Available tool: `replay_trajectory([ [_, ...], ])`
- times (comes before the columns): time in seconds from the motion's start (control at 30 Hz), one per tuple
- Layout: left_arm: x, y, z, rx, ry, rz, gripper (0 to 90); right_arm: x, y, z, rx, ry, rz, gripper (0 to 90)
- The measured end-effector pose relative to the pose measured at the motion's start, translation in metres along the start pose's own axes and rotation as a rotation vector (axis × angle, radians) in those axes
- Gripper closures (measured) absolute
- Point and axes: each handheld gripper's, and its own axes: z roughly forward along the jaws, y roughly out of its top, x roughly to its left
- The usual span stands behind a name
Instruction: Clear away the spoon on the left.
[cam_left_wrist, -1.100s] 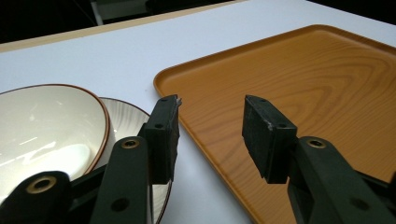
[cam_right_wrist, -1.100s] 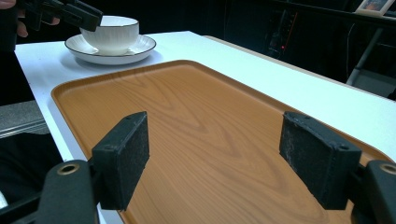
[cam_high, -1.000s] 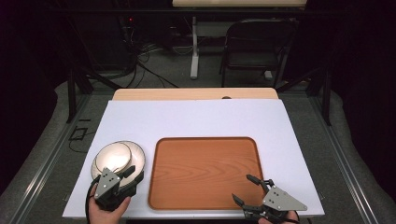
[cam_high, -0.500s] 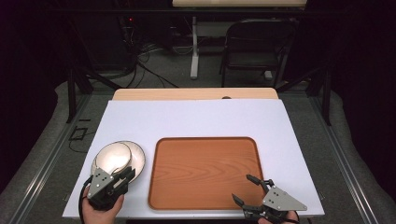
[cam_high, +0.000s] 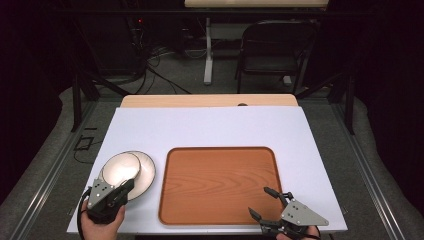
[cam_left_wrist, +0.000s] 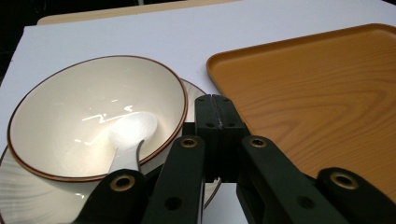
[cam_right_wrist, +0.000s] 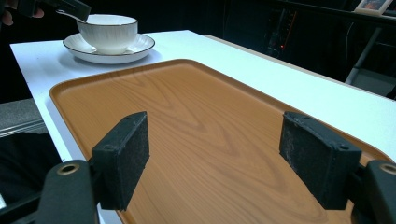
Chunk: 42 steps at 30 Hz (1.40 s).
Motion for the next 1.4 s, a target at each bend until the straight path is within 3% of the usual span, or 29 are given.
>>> replay_trajectory([
  [0.4, 0.012, -0.001, -0.007, 0.057, 0.071, -0.059, 90.0, 0.0, 0.0, -0.001, 0.001, -0.002, 0.004, 24.0],
  [0.47, 0.014, -0.002, -0.009, 0.074, 0.085, -0.051, 90.0, -0.001, 0.0, -0.001, 0.0, -0.006, 0.003, 24.0],
  [0.87, 0.032, -0.004, -0.017, 0.088, 0.135, -0.033, 90.0, 0.001, 0.0, 0.001, 0.005, -0.002, 0.003, 24.0],
  [1.1, 0.047, -0.005, -0.018, 0.083, 0.172, -0.055, 90.0, 0.001, 0.0, 0.001, 0.005, -0.002, 0.005, 23.9],
  [1.4, 0.059, -0.006, -0.013, 0.069, 0.189, -0.083, 90.0, 0.001, 0.0, 0.001, 0.005, -0.001, 0.006, 23.9],
])
